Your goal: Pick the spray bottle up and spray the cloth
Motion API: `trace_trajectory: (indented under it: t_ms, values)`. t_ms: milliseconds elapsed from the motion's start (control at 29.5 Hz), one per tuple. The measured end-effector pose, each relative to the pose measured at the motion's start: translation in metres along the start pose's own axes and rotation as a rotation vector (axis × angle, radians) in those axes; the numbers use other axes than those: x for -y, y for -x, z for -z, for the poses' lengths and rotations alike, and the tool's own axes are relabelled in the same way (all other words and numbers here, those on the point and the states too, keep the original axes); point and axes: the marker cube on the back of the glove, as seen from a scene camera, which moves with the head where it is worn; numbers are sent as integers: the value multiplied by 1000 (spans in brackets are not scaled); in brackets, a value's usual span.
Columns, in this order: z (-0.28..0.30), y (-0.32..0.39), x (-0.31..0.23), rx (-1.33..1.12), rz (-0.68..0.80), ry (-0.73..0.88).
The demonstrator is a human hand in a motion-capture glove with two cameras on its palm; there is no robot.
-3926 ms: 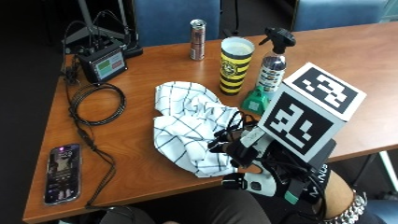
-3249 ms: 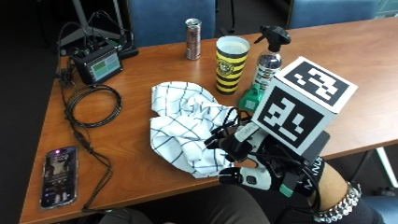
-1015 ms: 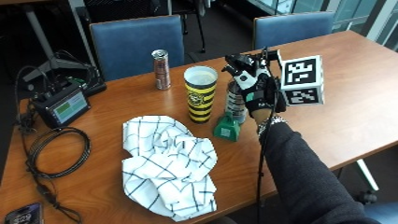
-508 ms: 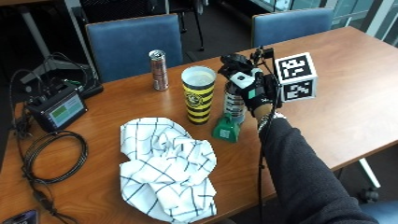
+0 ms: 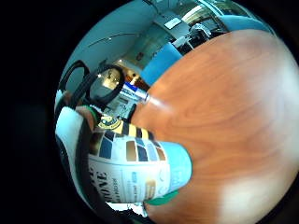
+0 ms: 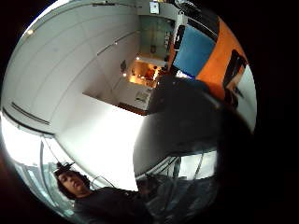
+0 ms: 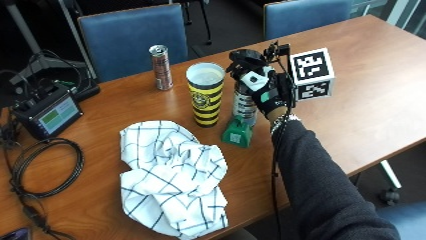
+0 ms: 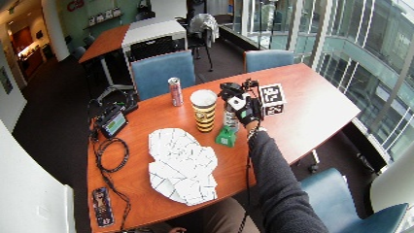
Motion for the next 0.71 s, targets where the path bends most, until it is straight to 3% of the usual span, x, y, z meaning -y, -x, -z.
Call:
trace_trajectory:
  t_ms: [338, 711]
  values:
    - [-9, 8, -1, 31, 44, -26]
    - [-3, -42, -33, 38, -17, -68]
